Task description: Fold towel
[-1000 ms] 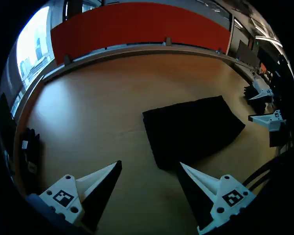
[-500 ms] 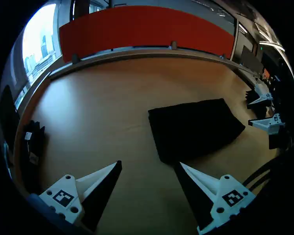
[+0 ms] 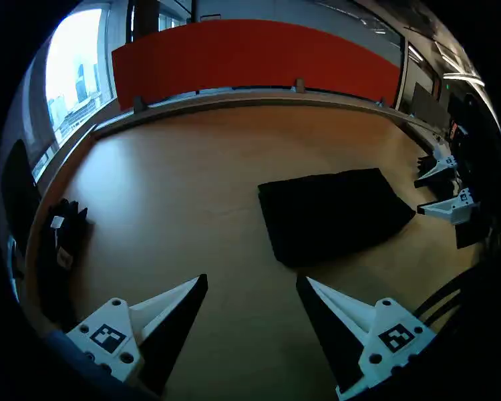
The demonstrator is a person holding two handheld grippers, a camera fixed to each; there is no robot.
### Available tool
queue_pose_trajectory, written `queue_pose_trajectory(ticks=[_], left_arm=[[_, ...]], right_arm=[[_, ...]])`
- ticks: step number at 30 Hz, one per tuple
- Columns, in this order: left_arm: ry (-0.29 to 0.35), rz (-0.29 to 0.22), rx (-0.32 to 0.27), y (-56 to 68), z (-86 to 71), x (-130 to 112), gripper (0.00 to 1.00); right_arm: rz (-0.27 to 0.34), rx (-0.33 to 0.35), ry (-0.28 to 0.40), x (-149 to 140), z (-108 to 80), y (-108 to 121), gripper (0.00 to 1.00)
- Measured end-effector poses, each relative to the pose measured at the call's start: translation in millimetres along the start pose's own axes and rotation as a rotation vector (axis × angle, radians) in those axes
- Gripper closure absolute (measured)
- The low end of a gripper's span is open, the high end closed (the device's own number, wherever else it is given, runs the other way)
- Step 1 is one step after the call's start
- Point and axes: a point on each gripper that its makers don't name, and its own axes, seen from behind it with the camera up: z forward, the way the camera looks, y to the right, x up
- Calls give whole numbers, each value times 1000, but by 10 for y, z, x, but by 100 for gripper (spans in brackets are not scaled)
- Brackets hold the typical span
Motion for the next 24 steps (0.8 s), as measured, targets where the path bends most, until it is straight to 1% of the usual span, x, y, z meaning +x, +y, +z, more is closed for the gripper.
queue_pose_trajectory(ticks=[8, 15, 18, 22, 24], left_arm=[[23, -11, 25, -34, -108, -84, 1], [32, -37, 44, -87, -194, -199, 1], [41, -46, 51, -113, -232, -233, 1], [57, -59, 62, -147, -284, -273, 1], [64, -66, 68, -162, -307, -297, 1]], right_arm=[[-48, 29, -29, -41, 18, -9, 9], [-92, 47, -66, -106, 24, -5, 16], [-107, 55, -83, -147, 26, -6, 20], [-121, 63, -103, -198, 27, -7, 20], [-126, 65, -112, -221, 25, -8, 22]])
